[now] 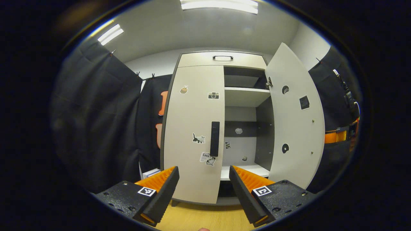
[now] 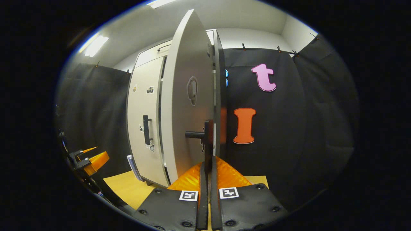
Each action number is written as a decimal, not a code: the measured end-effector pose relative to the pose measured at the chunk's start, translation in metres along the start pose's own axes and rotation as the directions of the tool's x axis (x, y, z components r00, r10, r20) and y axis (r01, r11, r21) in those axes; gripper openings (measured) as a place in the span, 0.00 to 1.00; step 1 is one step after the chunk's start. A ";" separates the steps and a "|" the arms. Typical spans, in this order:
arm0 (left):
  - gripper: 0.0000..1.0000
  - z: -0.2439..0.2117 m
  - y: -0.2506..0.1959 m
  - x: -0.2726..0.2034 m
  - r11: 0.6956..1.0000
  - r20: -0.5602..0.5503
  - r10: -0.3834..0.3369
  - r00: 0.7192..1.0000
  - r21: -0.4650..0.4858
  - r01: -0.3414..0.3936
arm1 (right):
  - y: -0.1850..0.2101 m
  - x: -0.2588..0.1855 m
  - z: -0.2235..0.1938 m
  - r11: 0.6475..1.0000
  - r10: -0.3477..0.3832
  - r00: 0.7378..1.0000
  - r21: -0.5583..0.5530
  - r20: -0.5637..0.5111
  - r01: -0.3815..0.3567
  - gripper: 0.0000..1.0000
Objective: Open the right door of the double-door shoe cabinet with the right hand, and open the left door with the left hand.
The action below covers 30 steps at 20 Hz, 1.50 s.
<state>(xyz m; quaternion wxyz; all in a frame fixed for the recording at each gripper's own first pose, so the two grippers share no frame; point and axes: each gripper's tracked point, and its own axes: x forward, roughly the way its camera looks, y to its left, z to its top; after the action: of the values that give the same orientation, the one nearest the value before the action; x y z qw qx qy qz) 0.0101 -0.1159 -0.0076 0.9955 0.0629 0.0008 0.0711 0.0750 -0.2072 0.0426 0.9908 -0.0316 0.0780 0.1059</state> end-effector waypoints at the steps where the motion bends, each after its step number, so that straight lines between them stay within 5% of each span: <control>1: 0.94 -0.001 -0.002 0.003 1.000 -0.002 -0.006 1.000 0.001 0.006 | 0.000 -0.007 -0.002 1.000 -0.003 1.000 -0.012 0.004 0.003 0.11; 13: 0.94 0.006 -0.018 0.085 0.996 0.013 -0.092 0.996 0.011 0.092 | -0.039 -0.090 -0.026 0.982 -0.164 0.986 0.095 0.020 0.162 0.12; 17: 0.94 0.022 -0.018 0.123 0.994 0.038 -0.107 0.994 0.003 0.107 | -0.051 -0.105 -0.035 0.968 -0.237 0.971 0.084 0.010 0.235 0.87; 22: 0.94 0.033 -0.022 0.174 0.991 0.034 -0.133 0.991 0.001 0.133 | -0.049 -0.113 -0.043 0.961 -0.244 0.970 0.135 -0.003 0.242 0.87; 23: 0.94 0.033 -0.023 0.186 0.991 0.033 -0.134 0.990 0.009 0.134 | -0.049 -0.115 -0.043 0.960 -0.242 0.970 0.147 0.000 0.240 0.98; 30: 0.94 0.006 -0.031 0.239 0.992 -0.032 -0.118 0.992 0.050 0.120 | -0.054 -0.122 -0.051 0.946 -0.286 0.958 0.159 0.009 0.281 0.98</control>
<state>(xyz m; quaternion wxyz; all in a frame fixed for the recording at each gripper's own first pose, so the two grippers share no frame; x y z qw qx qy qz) 0.2507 -0.1129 -0.0038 0.9958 0.0877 0.0210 0.0124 -0.0388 -0.2886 0.0140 0.9963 0.0368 0.0649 -0.0437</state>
